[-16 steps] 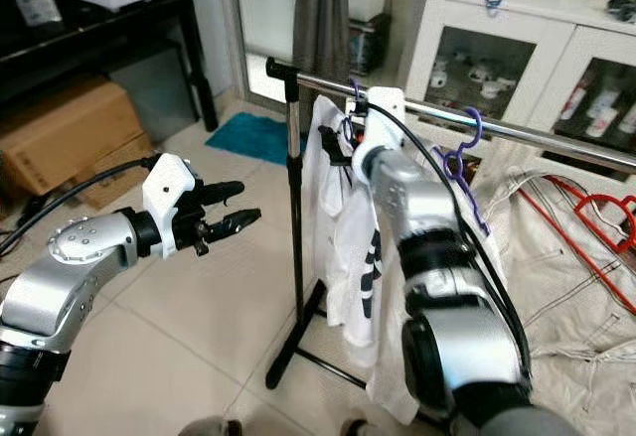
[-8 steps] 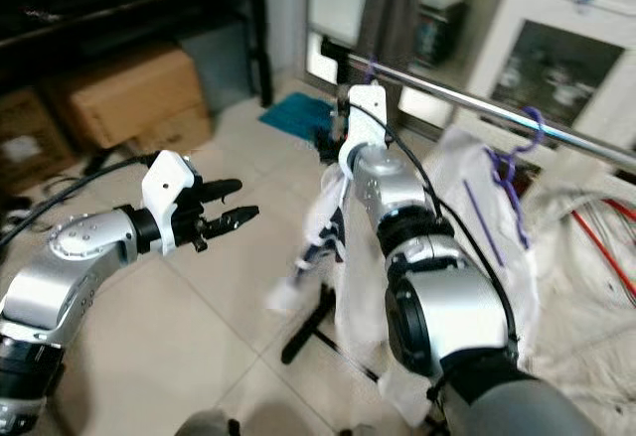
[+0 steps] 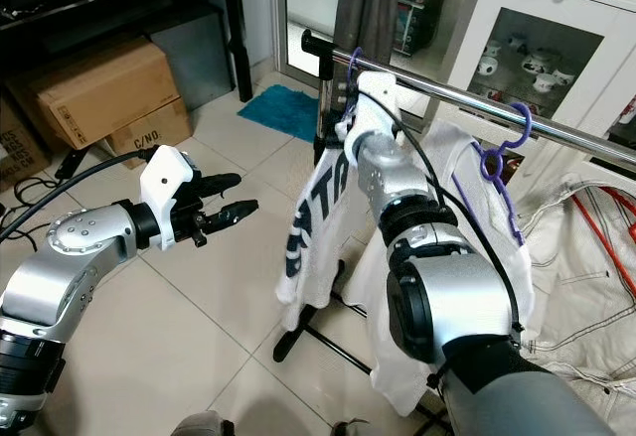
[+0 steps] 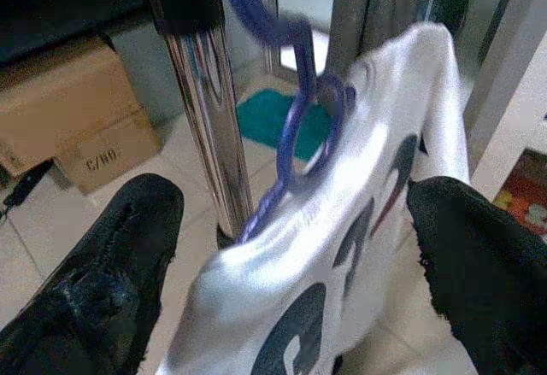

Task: Hang hanger

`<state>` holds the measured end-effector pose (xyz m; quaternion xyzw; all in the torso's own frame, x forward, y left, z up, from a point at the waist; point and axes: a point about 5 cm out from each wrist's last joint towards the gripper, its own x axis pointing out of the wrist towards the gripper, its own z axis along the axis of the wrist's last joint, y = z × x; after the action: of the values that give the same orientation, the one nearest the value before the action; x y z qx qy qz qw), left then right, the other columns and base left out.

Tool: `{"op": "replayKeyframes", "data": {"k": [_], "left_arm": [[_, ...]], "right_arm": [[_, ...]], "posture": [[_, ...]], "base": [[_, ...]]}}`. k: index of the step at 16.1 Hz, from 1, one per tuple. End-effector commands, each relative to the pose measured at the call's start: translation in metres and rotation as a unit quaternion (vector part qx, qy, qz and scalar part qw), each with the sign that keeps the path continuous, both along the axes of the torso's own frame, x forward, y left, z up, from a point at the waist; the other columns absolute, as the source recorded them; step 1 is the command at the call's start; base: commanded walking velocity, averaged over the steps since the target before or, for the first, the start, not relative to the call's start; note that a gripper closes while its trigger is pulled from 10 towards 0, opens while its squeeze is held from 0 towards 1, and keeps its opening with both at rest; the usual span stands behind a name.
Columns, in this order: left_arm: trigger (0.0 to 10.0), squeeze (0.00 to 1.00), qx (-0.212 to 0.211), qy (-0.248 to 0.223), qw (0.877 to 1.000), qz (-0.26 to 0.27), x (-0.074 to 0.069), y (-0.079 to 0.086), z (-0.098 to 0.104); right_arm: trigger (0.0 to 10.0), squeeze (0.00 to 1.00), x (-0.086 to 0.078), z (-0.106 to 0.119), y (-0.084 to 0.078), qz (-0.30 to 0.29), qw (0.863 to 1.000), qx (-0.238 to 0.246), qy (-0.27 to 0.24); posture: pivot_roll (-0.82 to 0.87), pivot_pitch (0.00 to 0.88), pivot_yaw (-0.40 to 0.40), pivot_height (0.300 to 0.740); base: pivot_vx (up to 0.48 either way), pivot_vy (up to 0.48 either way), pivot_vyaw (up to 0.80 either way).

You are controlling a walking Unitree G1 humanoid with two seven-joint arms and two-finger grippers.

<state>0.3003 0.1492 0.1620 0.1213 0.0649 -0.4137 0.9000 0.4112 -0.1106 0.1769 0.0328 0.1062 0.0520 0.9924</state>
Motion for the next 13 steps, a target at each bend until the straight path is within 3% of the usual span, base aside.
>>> {"op": "replayKeyframes", "data": {"k": [1, 3, 4, 7, 8, 11, 13], "left_arm": [[10.0, 0.0, 0.005, -0.01, 1.0, 0.009, 0.004, 0.001, 0.004], [10.0, 0.0, 0.009, -0.019, 0.999, 0.041, 0.006, 0.003, 0.002], [10.0, 0.0, 0.005, -0.025, 0.998, 0.063, 0.005, 0.004, 0.001], [10.0, 0.0, -0.032, -0.037, 0.994, 0.094, -0.002, 0.003, 0.001], [10.0, 0.0, -0.049, -0.035, 0.992, 0.115, -0.007, 0.001, -0.003], [10.0, 0.0, -0.061, -0.034, 0.986, 0.152, -0.008, 0.002, -0.007], [10.0, 0.0, -0.059, -0.038, 0.981, 0.179, -0.006, 0.004, -0.008]], "right_arm": [[10.0, 0.0, 0.002, 0.006, -0.002, -0.009, 1.0, 0.007, -0.011], [10.0, 0.0, 0.001, 0.006, -0.002, 0.0, 0.999, 0.019, -0.029], [10.0, 0.0, -0.004, 0.001, -0.002, 0.035, 0.999, 0.024, -0.032], [10.0, 0.0, -0.026, -0.014, -0.011, 0.098, 0.994, 0.034, -0.035], [10.0, 0.0, -0.059, -0.017, -0.023, 0.114, 0.99, 0.064, -0.057], [10.0, 0.0, -0.121, -0.019, -0.033, 0.104, 0.986, 0.097, -0.089], [10.0, 0.0, -0.138, -0.028, -0.036, 0.07, 0.989, 0.1, -0.088]], "posture": [[0.15, 0.0, -0.039, 0.74], [0.14, 0.0, -0.044, 0.74], [0.13, 0.0, -0.045, 0.74], [0.11, 0.0, -0.033, 0.74], [0.09, 0.0, -0.016, 0.74], [0.08, 0.0, -0.004, 0.74], [0.08, 0.0, -0.015, 0.74]], "base": [[0.0, 0.0, 0.0], [0.0, 0.0, 0.0], [0.0, 0.0, 0.0], [0.0, 0.0, 0.0], [0.0, 0.0, 0.0], [0.0, 0.276, 0.0], [0.0, 0.476, -0.2]]}}
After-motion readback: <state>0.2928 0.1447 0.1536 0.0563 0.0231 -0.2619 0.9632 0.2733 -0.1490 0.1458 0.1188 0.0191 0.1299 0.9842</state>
